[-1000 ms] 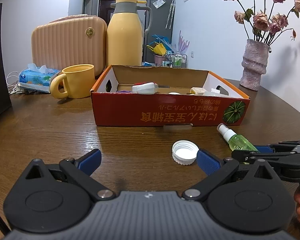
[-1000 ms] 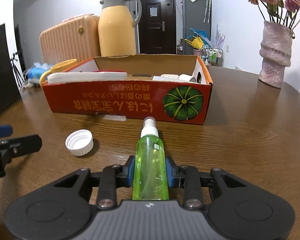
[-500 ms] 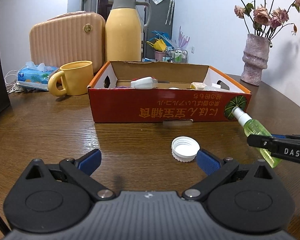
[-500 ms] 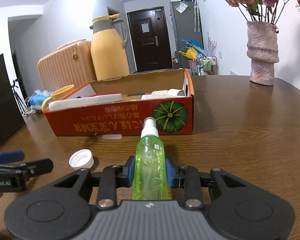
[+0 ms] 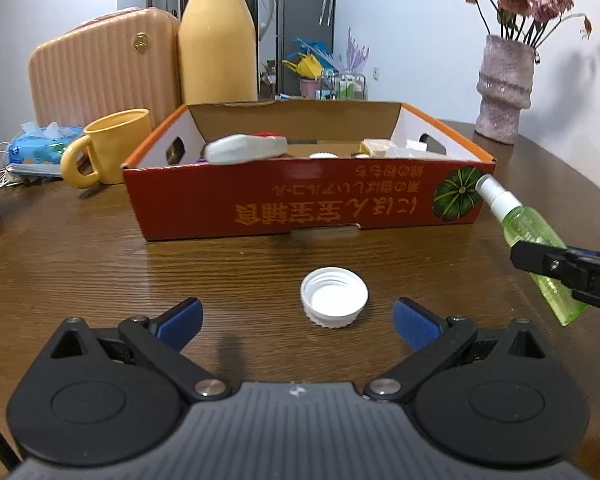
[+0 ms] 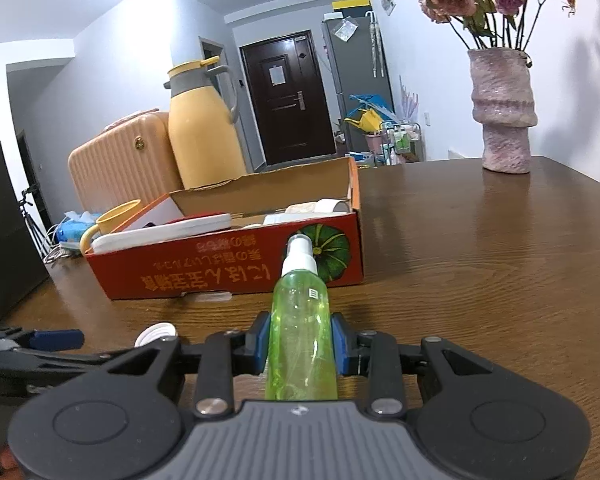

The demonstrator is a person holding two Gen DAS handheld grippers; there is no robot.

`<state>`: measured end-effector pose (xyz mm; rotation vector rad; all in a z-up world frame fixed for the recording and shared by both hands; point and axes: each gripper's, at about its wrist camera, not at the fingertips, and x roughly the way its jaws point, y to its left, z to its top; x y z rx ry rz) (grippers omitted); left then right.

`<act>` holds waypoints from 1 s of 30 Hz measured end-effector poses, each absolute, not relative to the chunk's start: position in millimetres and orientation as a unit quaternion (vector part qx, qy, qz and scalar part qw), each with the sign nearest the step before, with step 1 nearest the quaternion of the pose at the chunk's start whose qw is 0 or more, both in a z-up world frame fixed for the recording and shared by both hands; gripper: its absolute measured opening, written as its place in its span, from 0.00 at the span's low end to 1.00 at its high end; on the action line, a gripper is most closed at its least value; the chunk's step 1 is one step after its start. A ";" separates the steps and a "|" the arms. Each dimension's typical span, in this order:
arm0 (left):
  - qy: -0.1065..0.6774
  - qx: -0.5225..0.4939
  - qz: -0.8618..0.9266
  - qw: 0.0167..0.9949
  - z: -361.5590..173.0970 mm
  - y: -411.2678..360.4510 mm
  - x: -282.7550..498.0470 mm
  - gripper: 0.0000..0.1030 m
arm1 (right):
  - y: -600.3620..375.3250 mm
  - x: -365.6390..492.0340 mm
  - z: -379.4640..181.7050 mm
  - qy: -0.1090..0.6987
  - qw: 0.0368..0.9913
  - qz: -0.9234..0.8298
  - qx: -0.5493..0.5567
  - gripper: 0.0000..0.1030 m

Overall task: Organize rigid objects
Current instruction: 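Grasp the white ribbed cap on the table with the left tool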

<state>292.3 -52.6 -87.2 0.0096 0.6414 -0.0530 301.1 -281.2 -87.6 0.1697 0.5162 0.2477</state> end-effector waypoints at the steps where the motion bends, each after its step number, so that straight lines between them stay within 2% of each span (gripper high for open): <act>1: 0.319 0.007 -0.025 0.947 -88.5 -55.7 295.4 1.00 | -282.6 300.7 -87.6 0.254 0.956 0.120 0.086 0.29; 11: 0.332 0.017 -0.011 0.943 -96.8 -71.7 314.0 1.00 | -286.6 300.1 -88.4 0.253 0.957 0.107 0.091 0.29; 17: 0.341 0.009 -0.014 0.940 -99.2 -71.4 321.4 0.82 | -285.4 300.5 -89.0 0.255 0.957 0.104 0.089 0.29; 23: 0.343 0.007 -0.024 0.939 -100.4 -70.4 322.7 0.56 | -284.0 300.7 -90.0 0.254 0.958 0.105 0.085 0.29; 25: 0.341 0.009 -0.026 0.940 -100.4 -70.7 322.2 0.40 | -283.8 300.4 -90.4 0.254 0.958 0.105 0.084 0.29; 30: 0.337 0.006 -0.039 0.941 -99.0 -69.4 320.0 0.40 | -284.1 298.9 -91.6 0.256 0.958 0.101 0.083 0.29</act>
